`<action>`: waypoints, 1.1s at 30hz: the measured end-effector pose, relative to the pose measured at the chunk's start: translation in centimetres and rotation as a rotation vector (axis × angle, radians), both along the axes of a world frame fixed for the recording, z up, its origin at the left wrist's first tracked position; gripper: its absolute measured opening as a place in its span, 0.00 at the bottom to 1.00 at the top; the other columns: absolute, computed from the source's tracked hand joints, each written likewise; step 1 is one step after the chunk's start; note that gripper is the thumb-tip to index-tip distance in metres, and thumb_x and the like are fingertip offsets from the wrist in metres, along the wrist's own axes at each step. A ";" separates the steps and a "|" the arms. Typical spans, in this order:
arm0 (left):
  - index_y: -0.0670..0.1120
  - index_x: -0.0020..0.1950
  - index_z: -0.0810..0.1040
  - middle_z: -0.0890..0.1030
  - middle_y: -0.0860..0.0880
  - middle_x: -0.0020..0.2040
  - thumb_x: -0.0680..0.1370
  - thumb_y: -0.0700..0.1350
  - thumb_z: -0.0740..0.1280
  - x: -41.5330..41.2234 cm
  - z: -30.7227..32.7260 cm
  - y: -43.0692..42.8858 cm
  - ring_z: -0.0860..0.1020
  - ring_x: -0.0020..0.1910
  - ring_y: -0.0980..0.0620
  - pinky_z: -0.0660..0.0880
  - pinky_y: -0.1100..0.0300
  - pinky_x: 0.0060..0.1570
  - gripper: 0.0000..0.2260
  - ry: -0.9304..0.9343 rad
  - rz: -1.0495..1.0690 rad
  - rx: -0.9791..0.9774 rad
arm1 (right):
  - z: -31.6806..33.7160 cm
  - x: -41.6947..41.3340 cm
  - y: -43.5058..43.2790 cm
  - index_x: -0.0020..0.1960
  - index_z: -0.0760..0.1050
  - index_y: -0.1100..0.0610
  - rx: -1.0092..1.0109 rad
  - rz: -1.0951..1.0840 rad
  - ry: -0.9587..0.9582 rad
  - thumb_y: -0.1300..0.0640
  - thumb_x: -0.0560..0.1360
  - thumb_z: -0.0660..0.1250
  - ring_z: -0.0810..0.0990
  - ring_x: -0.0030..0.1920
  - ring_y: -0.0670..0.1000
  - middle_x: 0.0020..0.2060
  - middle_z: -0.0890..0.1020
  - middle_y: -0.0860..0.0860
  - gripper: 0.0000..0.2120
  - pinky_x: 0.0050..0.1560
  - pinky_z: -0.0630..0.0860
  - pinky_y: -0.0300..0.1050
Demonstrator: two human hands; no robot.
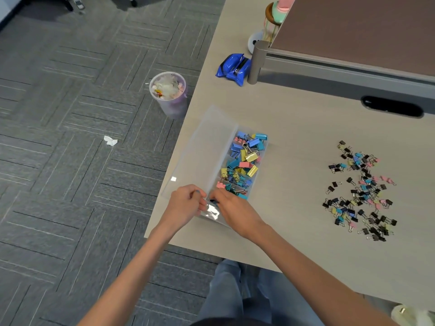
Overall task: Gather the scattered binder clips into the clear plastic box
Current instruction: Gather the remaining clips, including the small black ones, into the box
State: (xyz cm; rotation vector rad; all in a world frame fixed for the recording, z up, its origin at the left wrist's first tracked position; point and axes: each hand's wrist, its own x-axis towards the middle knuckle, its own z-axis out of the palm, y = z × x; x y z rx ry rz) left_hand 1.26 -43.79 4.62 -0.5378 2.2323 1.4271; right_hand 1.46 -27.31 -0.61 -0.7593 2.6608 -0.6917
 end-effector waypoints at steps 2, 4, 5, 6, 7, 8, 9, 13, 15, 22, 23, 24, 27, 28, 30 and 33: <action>0.42 0.45 0.79 0.81 0.47 0.34 0.81 0.36 0.55 0.0 -0.1 0.1 0.80 0.30 0.57 0.79 0.58 0.37 0.13 0.015 -0.004 0.004 | 0.1 0.1 0.3 0.58 0.68 0.54 -0.013 -0.011 -0.004 0.68 0.76 0.61 0.78 0.45 0.56 0.53 0.76 0.52 0.15 0.40 0.76 0.54; 0.42 0.45 0.79 0.82 0.48 0.34 0.81 0.36 0.55 0.0 -0.2 0.2 0.80 0.30 0.57 0.79 0.59 0.36 0.13 0.026 0.002 0.008 | 0.3 0.0 0.9 0.59 0.69 0.54 -0.066 -0.050 -0.014 0.67 0.77 0.60 0.79 0.46 0.56 0.54 0.78 0.52 0.14 0.41 0.77 0.55; 0.42 0.46 0.79 0.82 0.48 0.34 0.81 0.36 0.55 0.0 -0.2 0.3 0.80 0.31 0.57 0.79 0.59 0.36 0.13 0.032 0.004 0.010 | 0.5 0.0 1.2 0.59 0.69 0.54 -0.114 -0.085 -0.020 0.66 0.77 0.60 0.80 0.48 0.54 0.54 0.78 0.51 0.13 0.42 0.78 0.54; 0.42 0.46 0.79 0.82 0.48 0.34 0.81 0.36 0.55 -0.1 -0.2 0.5 0.80 0.31 0.56 0.78 0.60 0.35 0.13 0.038 0.002 0.010 | 0.8 -0.2 1.4 0.58 0.71 0.54 -0.177 -0.132 -0.032 0.66 0.78 0.60 0.81 0.49 0.51 0.53 0.79 0.50 0.12 0.43 0.79 0.52; 0.42 0.47 0.79 0.82 0.48 0.35 0.81 0.37 0.55 -0.1 -0.2 0.7 0.80 0.32 0.56 0.79 0.60 0.35 0.12 0.047 -0.004 0.011 | 1.1 -0.3 1.7 0.56 0.72 0.54 -0.256 -0.195 -0.055 0.66 0.77 0.59 0.81 0.49 0.47 0.52 0.80 0.49 0.11 0.44 0.79 0.50; 0.42 0.47 0.79 0.82 0.47 0.36 0.81 0.37 0.55 -0.1 -0.2 0.8 0.80 0.32 0.55 0.79 0.60 0.35 0.12 0.059 -0.016 0.011 | 1.4 -0.4 1.9 0.54 0.74 0.55 -0.336 -0.271 -0.087 0.67 0.77 0.59 0.81 0.48 0.43 0.50 0.80 0.47 0.11 0.43 0.80 0.47; 0.42 0.48 0.79 0.82 0.46 0.37 0.81 0.36 0.56 -0.1 -0.2 1.0 0.80 0.32 0.55 0.79 0.60 0.35 0.12 0.074 -0.032 0.011 | 1.7 -0.6 2.2 0.53 0.75 0.55 -0.403 -0.351 -0.119 0.68 0.77 0.59 0.80 0.47 0.42 0.49 0.80 0.47 0.11 0.42 0.80 0.44; 0.49 0.49 0.79 0.81 0.52 0.39 0.79 0.39 0.62 0.4 -0.7 1.6 0.79 0.33 0.56 0.78 0.56 0.35 0.08 0.209 -0.190 -0.124 | 2.1 -1.2 3.8 0.51 0.77 0.56 -0.414 -0.509 -0.079 0.67 0.76 0.61 0.78 0.45 0.42 0.47 0.80 0.46 0.10 0.45 0.78 0.42; 0.52 0.50 0.78 0.80 0.57 0.42 0.78 0.42 0.66 0.7 -1.2 2.0 0.77 0.35 0.58 0.75 0.59 0.35 0.06 0.358 -0.322 -0.333 | 1.8 -1.3 4.4 0.49 0.77 0.54 -0.317 -0.515 -0.026 0.66 0.75 0.62 0.76 0.45 0.43 0.45 0.78 0.44 0.10 0.45 0.77 0.43; 0.49 0.53 0.78 0.75 0.53 0.50 0.73 0.45 0.73 0.3 -3.4 3.1 0.75 0.47 0.53 0.73 0.59 0.28 0.11 0.619 -0.530 -0.588 | 1.4 -1.0 4.5 0.48 0.79 0.55 -0.052 -0.376 0.149 0.61 0.72 0.70 0.72 0.50 0.49 0.45 0.74 0.48 0.06 0.42 0.72 0.40; 0.48 0.53 0.79 0.75 0.52 0.49 0.72 0.45 0.74 0.2 -3.5 3.3 0.75 0.47 0.52 0.72 0.60 0.27 0.11 0.633 -0.550 -0.591 | 1.3 -0.9 4.4 0.48 0.79 0.55 -0.029 -0.364 0.155 0.60 0.70 0.72 0.72 0.49 0.49 0.45 0.74 0.49 0.07 0.43 0.72 0.40; 0.48 0.52 0.79 0.75 0.51 0.49 0.71 0.45 0.75 0.2 -3.6 3.6 0.75 0.46 0.52 0.70 0.61 0.26 0.12 0.641 -0.568 -0.598 | 1.3 -0.8 4.3 0.49 0.78 0.55 -0.005 -0.356 0.154 0.58 0.69 0.73 0.73 0.49 0.50 0.46 0.74 0.49 0.09 0.44 0.72 0.41; 0.47 0.50 0.79 0.75 0.50 0.47 0.69 0.43 0.76 0.1 -4.0 4.0 0.76 0.45 0.51 0.66 0.62 0.24 0.12 0.653 -0.602 -0.647 | 1.2 -0.7 4.1 0.49 0.79 0.56 0.062 -0.337 0.161 0.56 0.65 0.76 0.73 0.48 0.52 0.46 0.74 0.51 0.14 0.45 0.72 0.43; 0.47 0.49 0.78 0.75 0.50 0.47 0.69 0.43 0.76 0.0 -4.1 4.1 0.76 0.44 0.51 0.65 0.62 0.24 0.12 0.658 -0.611 -0.663 | 1.2 -0.6 4.0 0.49 0.79 0.56 0.081 -0.330 0.167 0.56 0.65 0.76 0.73 0.47 0.52 0.45 0.74 0.51 0.14 0.45 0.71 0.43; 0.46 0.48 0.78 0.76 0.49 0.46 0.69 0.42 0.76 -0.2 -4.1 4.2 0.77 0.44 0.50 0.65 0.62 0.24 0.11 0.683 -0.635 -0.693 | 1.3 -0.7 4.0 0.48 0.79 0.55 0.111 -0.322 0.171 0.57 0.64 0.76 0.73 0.46 0.53 0.44 0.74 0.51 0.14 0.44 0.70 0.44; 0.45 0.46 0.78 0.76 0.48 0.45 0.68 0.40 0.76 -0.5 -4.0 4.3 0.77 0.43 0.50 0.65 0.62 0.24 0.10 0.709 -0.684 -0.712 | 1.4 -0.9 3.8 0.47 0.78 0.55 0.151 -0.308 0.167 0.59 0.65 0.75 0.73 0.46 0.54 0.45 0.74 0.52 0.12 0.44 0.71 0.46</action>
